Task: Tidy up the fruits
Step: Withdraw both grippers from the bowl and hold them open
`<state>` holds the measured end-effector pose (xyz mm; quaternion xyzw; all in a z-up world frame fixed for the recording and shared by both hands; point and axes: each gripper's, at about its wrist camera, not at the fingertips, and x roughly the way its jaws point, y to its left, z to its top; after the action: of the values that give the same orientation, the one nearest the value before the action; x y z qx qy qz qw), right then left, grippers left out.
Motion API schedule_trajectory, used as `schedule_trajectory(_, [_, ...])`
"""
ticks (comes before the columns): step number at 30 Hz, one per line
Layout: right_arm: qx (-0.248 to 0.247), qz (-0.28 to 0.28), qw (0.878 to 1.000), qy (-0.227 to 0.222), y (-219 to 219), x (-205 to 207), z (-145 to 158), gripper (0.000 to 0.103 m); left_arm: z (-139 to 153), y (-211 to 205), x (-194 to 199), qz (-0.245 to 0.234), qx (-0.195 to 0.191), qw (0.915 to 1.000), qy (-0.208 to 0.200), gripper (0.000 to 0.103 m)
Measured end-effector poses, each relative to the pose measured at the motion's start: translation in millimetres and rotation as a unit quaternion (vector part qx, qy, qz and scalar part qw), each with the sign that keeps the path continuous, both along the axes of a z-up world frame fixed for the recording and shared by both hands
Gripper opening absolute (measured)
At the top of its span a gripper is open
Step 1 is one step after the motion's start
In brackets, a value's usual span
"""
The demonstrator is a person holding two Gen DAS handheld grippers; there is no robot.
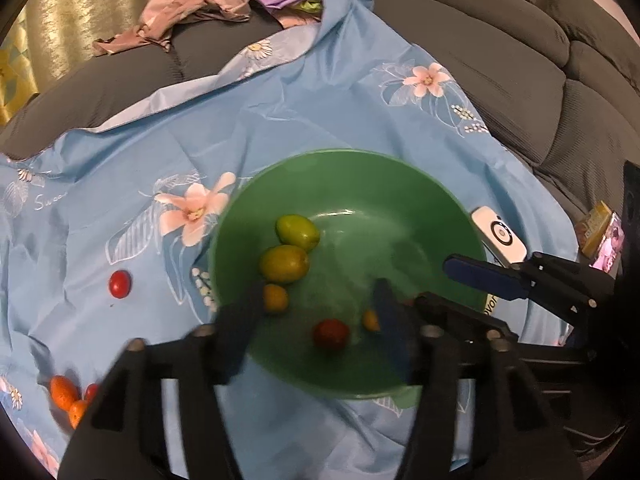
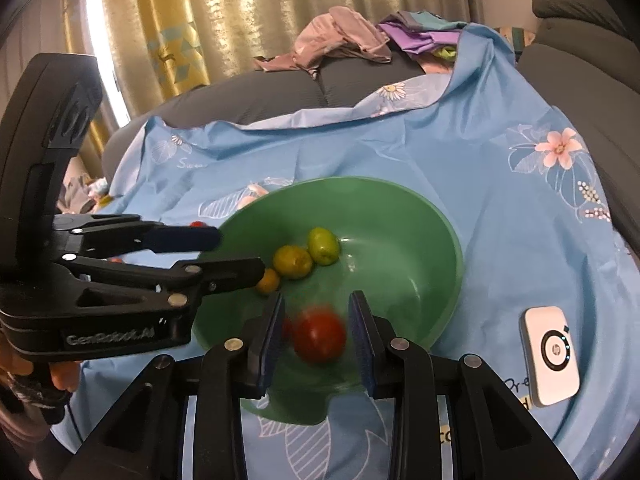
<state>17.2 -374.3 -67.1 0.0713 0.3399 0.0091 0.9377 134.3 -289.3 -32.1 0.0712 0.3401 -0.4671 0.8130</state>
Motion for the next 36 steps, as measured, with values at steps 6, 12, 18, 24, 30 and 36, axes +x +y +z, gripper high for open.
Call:
schedule_trajectory(6, [0.001,-0.005,1.000,-0.004,2.4,-5.6,4.5,0.037,0.5,19.3,0.5,0.023,-0.002,0.9997,-0.003,0.081])
schedule_trajectory(12, [0.008,0.007,1.000,-0.007,13.8,-13.3,10.0,0.037,-8.7,53.3,-4.9,0.049,0.002,0.9988,0.002,0.086])
schedule_trajectory(18, [0.009,0.027,1.000,-0.012,33.3,-21.9,16.6,0.037,-26.6,99.6,-14.7,0.082,0.001,0.9962,0.028,0.087])
schedule_trajectory(24, [0.007,0.051,0.999,-0.016,57.1,-28.4,22.3,0.037,-35.8,138.5,-23.1,0.115,-0.003,0.9926,0.041,0.087])
schedule_trajectory(30, [0.001,0.077,0.997,-0.018,78.7,-33.0,28.0,0.037,-36.6,165.9,-29.6,0.133,-0.017,0.9899,0.046,0.087])
schedule_trajectory(36, [-0.009,0.095,0.995,-0.020,96.3,-35.4,34.6,0.037,-39.2,182.8,-34.3,0.143,-0.026,0.9882,0.049,0.087])
